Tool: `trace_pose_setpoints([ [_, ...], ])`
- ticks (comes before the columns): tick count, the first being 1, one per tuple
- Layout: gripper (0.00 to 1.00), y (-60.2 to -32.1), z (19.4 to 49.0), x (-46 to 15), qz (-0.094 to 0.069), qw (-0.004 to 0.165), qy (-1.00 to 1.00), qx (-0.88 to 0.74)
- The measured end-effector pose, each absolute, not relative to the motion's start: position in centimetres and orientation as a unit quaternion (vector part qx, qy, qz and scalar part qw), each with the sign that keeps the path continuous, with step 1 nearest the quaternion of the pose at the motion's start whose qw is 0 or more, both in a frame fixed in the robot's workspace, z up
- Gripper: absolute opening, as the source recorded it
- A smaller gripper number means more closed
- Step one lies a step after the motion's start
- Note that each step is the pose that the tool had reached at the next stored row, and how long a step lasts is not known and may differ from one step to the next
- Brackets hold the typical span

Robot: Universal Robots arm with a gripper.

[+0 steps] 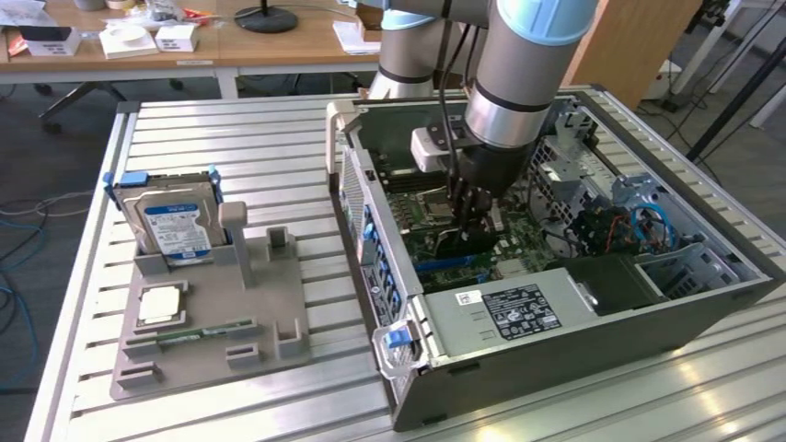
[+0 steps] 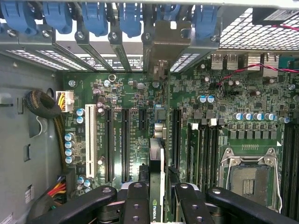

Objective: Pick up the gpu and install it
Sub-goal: 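Insert the gpu into the slot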

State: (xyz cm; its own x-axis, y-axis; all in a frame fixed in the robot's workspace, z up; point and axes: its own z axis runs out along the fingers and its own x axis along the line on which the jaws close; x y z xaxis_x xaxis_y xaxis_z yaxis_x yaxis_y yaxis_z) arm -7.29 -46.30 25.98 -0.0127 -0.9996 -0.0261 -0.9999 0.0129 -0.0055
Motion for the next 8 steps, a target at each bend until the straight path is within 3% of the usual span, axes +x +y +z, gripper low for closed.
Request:
trace_pose_setpoints([
  [8,0.26,-46.29,25.96,-7.35,0.007,0.011,0.712,-0.702],
])
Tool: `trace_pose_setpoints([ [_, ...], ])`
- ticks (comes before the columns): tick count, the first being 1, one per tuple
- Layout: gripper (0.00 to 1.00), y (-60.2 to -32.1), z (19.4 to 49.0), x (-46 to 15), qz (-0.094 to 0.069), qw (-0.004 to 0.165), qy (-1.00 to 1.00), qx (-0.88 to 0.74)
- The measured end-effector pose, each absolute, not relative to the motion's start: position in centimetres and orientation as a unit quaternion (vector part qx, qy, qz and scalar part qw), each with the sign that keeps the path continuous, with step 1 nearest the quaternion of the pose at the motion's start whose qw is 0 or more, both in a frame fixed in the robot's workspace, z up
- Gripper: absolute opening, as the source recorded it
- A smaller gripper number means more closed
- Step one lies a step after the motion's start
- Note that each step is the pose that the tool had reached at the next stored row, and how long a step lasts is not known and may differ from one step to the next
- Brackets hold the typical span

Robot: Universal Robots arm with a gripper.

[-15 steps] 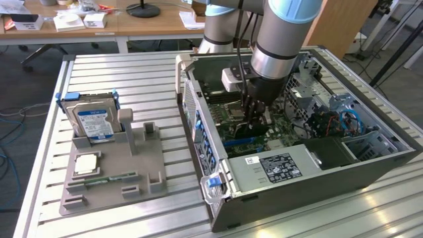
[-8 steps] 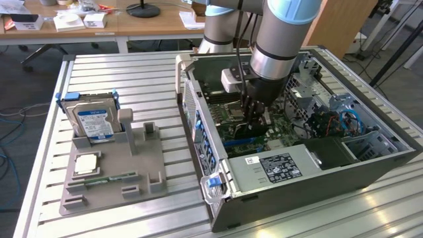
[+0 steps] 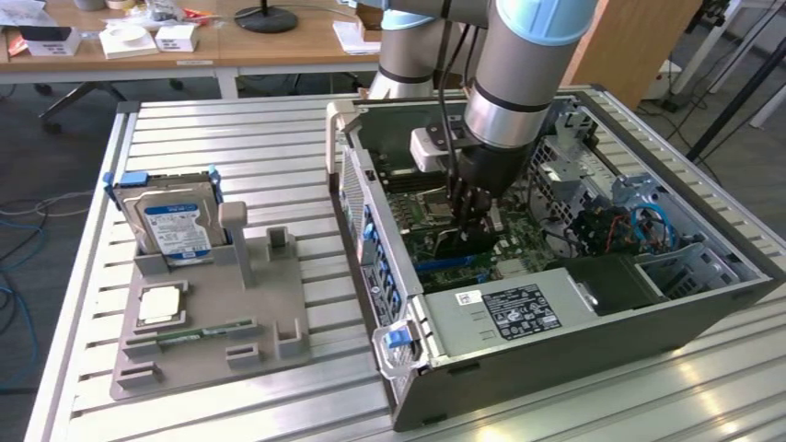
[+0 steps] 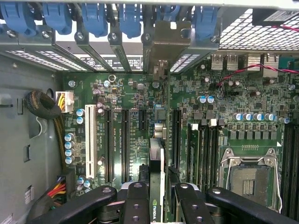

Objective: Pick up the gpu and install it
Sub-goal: 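Insert the gpu into the slot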

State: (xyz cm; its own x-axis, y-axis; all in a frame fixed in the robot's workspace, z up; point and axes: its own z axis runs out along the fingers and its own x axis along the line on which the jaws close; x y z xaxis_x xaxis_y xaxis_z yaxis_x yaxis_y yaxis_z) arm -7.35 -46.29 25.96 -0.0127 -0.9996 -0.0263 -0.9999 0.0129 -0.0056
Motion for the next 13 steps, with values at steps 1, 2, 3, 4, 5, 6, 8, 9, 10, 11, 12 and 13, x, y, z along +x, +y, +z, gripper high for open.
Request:
trace_pose_setpoints([
  [1,0.26,-46.29,25.96,-7.35,0.007,0.011,0.712,-0.702],
  [2,0.26,-46.29,25.96,-7.36,0.007,0.011,0.712,-0.702],
  [3,0.26,-46.29,25.96,-7.38,0.007,0.011,0.712,-0.702],
  [4,0.26,-46.29,25.95,-7.41,0.007,0.011,0.712,-0.702],
  [5,0.26,-46.29,25.96,-7.43,0.007,0.011,0.712,-0.702],
  [6,0.26,-46.29,25.96,-7.45,0.007,0.011,0.712,-0.702],
  [8,0.26,-46.29,25.96,-7.47,0.007,0.011,0.712,-0.703],
  [9,0.26,-46.29,25.95,-7.49,0.007,0.011,0.712,-0.702],
  [10,0.26,-46.3,25.93,-7.51,0.007,0.011,0.712,-0.702],
  [11,0.26,-46.3,25.89,-7.52,0.007,0.011,0.712,-0.702],
  [12,0.26,-46.29,25.87,-7.52,0.007,0.011,0.712,-0.702],
  [13,0.26,-46.29,25.85,-7.53,0.007,0.011,0.712,-0.702],
])
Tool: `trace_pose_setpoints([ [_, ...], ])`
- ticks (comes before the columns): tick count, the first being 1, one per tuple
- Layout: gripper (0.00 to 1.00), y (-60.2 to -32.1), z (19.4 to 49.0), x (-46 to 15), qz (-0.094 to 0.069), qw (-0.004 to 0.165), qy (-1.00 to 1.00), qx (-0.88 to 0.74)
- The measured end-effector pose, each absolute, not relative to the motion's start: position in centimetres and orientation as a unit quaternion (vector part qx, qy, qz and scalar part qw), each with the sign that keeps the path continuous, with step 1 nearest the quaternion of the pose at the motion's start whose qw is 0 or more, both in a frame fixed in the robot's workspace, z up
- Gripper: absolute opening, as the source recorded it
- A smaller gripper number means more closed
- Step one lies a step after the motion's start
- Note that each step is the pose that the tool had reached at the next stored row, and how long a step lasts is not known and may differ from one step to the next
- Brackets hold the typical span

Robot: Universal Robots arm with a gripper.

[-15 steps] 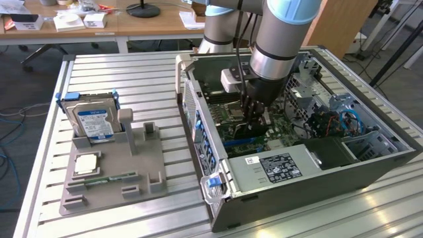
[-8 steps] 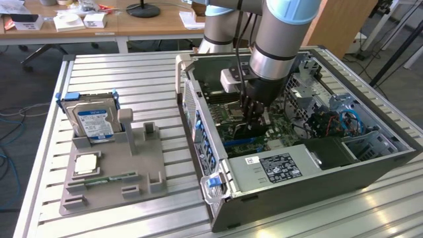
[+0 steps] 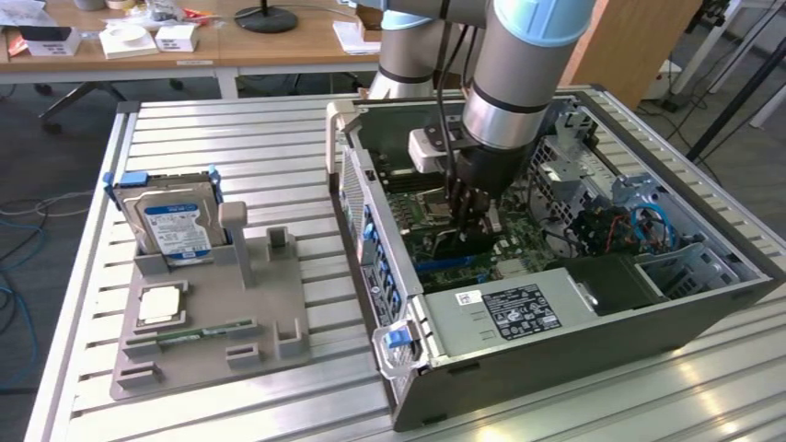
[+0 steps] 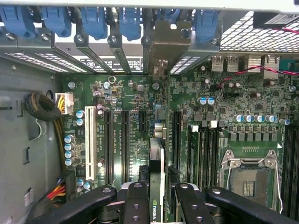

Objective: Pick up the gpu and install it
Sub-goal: 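Insert the gpu into the slot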

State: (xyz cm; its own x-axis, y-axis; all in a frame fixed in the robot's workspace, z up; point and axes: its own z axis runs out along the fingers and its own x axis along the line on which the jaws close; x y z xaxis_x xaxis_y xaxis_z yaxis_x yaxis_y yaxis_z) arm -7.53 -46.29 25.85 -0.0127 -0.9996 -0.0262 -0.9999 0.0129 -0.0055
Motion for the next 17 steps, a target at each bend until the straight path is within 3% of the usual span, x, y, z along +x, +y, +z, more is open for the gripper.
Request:
trace_pose_setpoints([
  [17,0.26,-46.29,25.56,-7.46,0.007,0.011,0.711,-0.703],
])
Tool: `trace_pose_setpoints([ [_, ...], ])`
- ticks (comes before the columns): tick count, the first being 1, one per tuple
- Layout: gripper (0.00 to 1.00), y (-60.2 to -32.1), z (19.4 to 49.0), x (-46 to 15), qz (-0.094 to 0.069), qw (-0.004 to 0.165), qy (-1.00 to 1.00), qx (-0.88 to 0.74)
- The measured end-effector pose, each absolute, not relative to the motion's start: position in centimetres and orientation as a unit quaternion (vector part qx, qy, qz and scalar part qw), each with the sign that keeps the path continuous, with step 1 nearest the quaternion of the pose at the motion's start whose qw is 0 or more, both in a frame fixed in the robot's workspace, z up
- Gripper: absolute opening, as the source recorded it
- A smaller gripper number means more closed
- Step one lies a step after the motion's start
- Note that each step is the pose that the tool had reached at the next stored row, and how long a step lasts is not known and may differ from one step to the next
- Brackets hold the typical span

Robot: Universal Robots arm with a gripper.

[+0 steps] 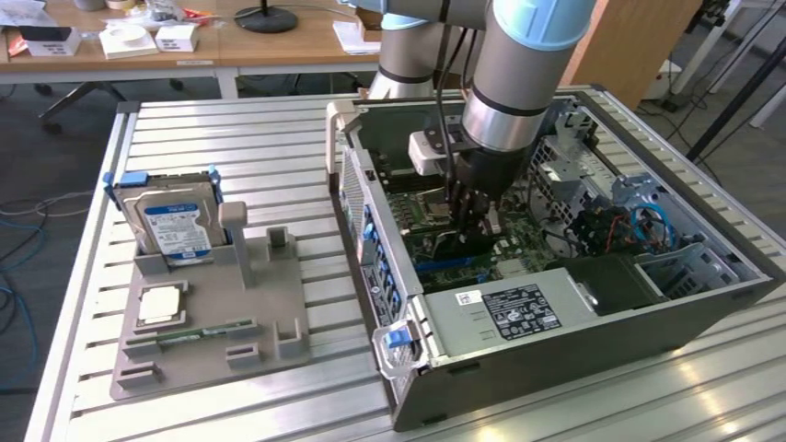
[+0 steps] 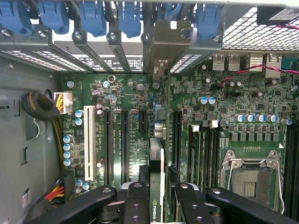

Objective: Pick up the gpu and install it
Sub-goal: 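Insert the gpu into the slot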

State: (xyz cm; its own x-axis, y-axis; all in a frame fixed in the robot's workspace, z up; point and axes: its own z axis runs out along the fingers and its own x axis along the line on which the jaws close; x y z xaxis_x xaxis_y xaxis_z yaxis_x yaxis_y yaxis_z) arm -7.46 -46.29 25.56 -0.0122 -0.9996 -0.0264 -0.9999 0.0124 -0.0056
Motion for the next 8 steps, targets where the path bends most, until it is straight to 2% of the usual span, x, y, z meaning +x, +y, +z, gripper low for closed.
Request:
trace_pose_setpoints([
  [8,0.26,-46.29,25.49,-7.46,0.007,0.011,0.711,-0.703],
])
